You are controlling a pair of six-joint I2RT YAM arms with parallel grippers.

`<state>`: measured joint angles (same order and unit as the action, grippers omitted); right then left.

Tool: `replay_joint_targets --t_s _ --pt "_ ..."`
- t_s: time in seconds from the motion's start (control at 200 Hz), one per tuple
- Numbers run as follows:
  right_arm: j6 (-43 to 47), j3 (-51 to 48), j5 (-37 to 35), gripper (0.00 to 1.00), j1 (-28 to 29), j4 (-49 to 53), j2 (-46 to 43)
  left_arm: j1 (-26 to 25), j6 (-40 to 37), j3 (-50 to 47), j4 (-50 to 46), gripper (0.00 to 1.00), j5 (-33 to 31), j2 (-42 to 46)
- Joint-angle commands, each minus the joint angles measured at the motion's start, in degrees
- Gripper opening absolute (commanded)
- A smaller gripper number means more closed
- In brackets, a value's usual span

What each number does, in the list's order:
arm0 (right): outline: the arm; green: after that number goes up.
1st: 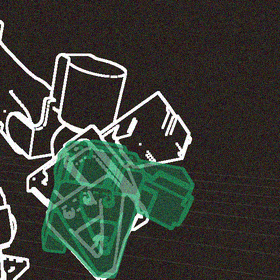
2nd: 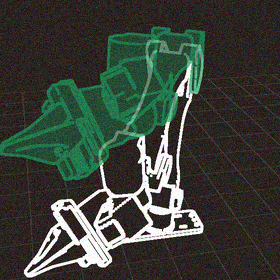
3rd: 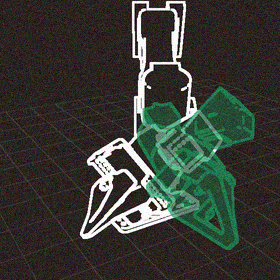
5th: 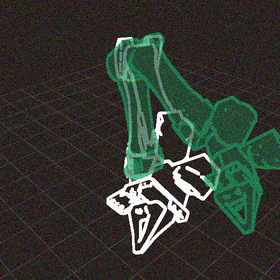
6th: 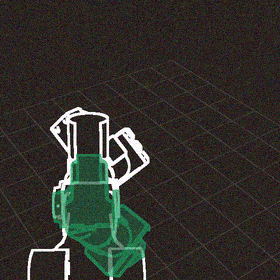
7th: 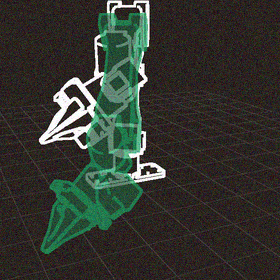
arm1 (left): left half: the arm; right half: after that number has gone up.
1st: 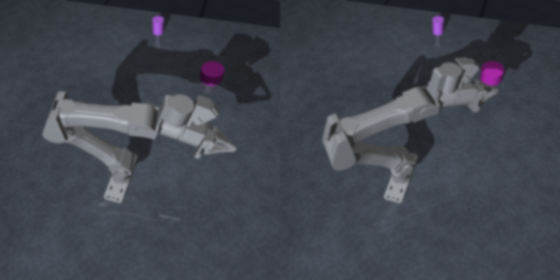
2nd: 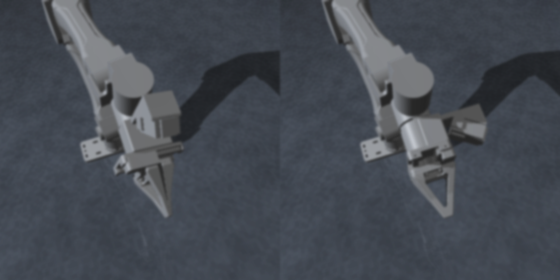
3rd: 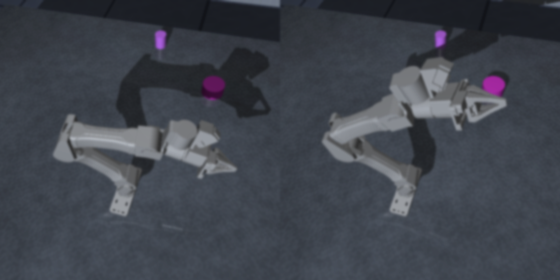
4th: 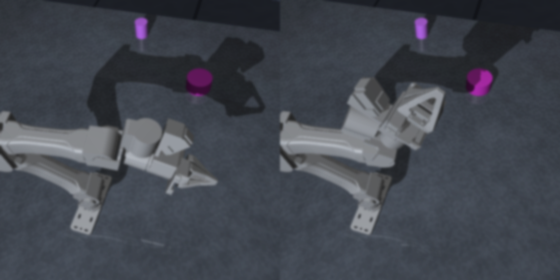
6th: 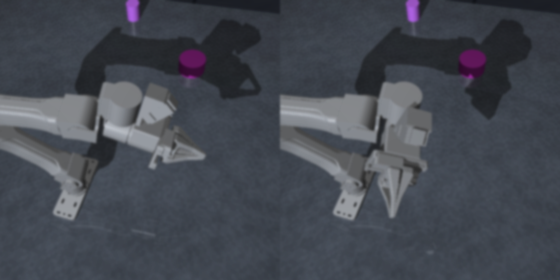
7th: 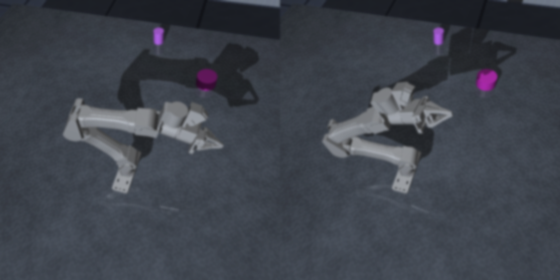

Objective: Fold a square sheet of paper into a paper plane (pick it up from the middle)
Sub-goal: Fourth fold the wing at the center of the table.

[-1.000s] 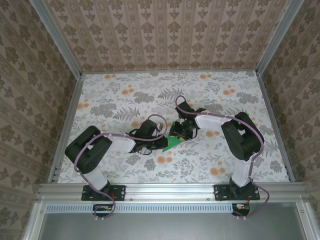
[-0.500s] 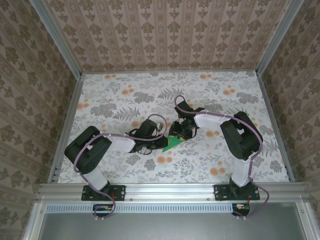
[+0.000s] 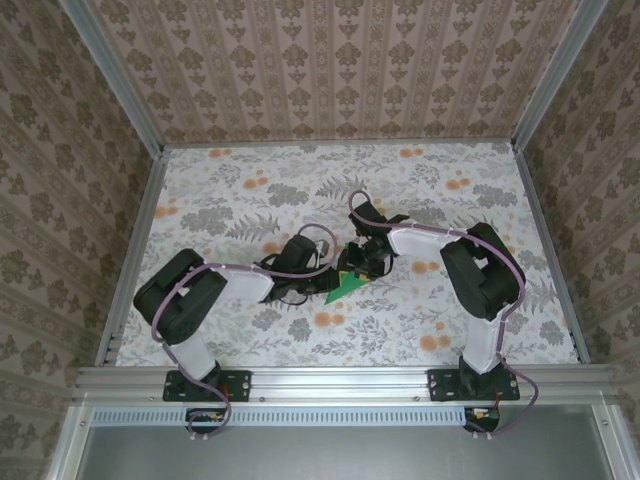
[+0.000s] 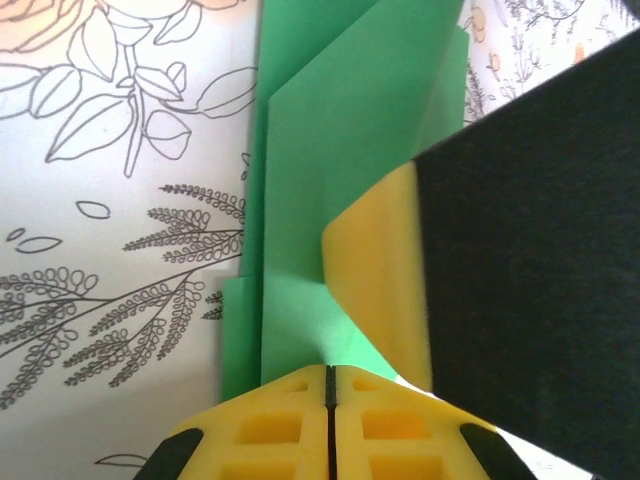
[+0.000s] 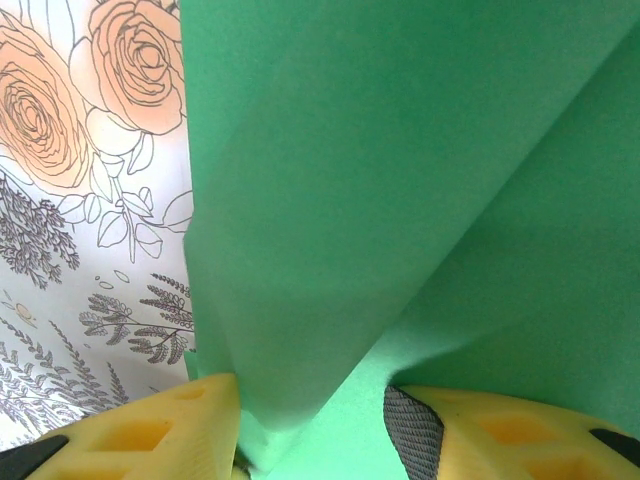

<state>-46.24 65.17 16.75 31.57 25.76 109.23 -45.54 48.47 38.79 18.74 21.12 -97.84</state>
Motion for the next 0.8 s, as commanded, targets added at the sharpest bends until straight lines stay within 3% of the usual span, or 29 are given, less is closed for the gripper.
replay_joint_targets --t_s 0.0,0.38,0.795 --pt "1.0 -5.6 -9.1 0.51 0.2 5.3 10.5 0.5 0.8 1.3 -1.8 0.09 -1.3 -0.8" --pt "2.2 -6.1 -7.0 0.57 -0.2 2.9 6.8 0.7 1.2 1.4 -4.8 0.07 -2.5 -1.3" --pt "3.8 -9.0 -5.1 0.53 -0.9 -0.2 3.4 0.9 1.5 1.8 -5.6 0.05 -1.5 -2.7"
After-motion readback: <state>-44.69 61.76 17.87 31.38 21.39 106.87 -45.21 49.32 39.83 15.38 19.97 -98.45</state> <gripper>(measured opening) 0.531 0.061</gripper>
